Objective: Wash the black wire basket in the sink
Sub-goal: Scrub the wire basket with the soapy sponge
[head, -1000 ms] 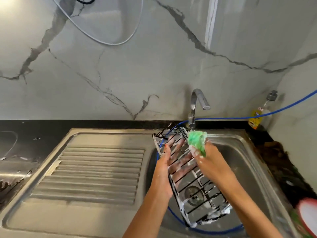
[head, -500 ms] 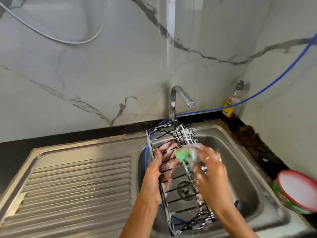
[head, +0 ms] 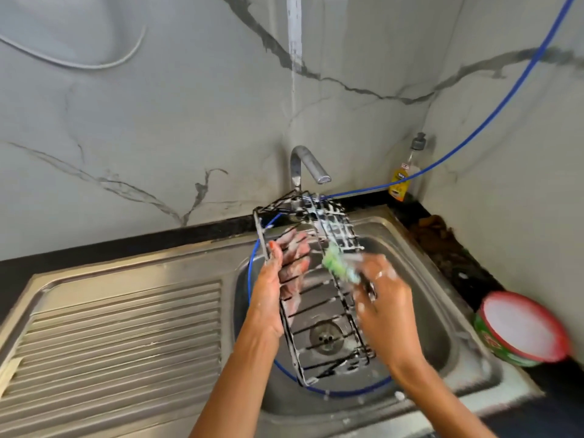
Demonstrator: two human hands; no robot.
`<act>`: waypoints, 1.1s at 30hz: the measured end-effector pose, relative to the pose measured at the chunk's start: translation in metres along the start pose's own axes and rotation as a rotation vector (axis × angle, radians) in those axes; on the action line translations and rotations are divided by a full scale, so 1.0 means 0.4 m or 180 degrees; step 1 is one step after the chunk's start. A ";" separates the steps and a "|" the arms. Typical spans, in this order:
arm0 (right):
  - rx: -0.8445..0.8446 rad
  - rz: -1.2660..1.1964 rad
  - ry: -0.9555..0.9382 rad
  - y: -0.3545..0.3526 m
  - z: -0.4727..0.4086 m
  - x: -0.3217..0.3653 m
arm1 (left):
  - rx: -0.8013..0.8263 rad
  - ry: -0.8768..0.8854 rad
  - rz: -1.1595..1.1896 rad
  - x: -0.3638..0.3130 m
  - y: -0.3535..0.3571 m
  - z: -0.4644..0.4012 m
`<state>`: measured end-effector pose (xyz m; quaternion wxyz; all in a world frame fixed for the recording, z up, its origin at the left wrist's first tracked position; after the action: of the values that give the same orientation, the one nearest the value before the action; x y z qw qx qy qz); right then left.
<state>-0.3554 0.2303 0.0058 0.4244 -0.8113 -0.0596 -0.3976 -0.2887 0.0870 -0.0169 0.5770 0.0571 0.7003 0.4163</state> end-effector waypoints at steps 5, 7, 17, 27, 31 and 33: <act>0.0116 -0.0299 -0.0153 -0.003 0.088 -0.045 | -0.0182 0.0241 0.0080 -0.007 -0.004 -0.007; 0.0037 -0.0248 -0.0219 -0.015 0.047 -0.046 | -0.0161 0.0229 -0.0019 -0.002 0.013 -0.005; 0.0228 -0.0192 -0.0319 -0.032 -0.190 -0.056 | -0.0285 0.0595 -0.0078 0.015 0.062 -0.018; 0.0358 -0.0740 -0.0706 -0.047 -0.051 -0.146 | -0.0464 0.1098 0.0511 0.019 0.063 -0.002; 0.0120 -0.0698 -0.0724 -0.052 -0.269 -0.090 | -0.0407 0.0970 0.0435 0.055 0.107 0.006; 0.0143 -0.0636 -0.0777 -0.060 -0.324 -0.081 | -0.0424 0.0986 0.0400 0.061 0.116 0.009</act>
<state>-0.4648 0.1578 0.0406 0.3904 -0.8339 -0.2001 -0.3348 -0.3122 0.1323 -0.0054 0.4377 -0.0024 0.7467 0.5009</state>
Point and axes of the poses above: each hand's wrist, its own z-axis away from the middle knuckle, its own y-axis out of the palm, x = y × z, the point moved 3 cm from there along -z, towards the middle knuckle, and after that the axes turned 15 degrees about x, right-handed, at the moved point
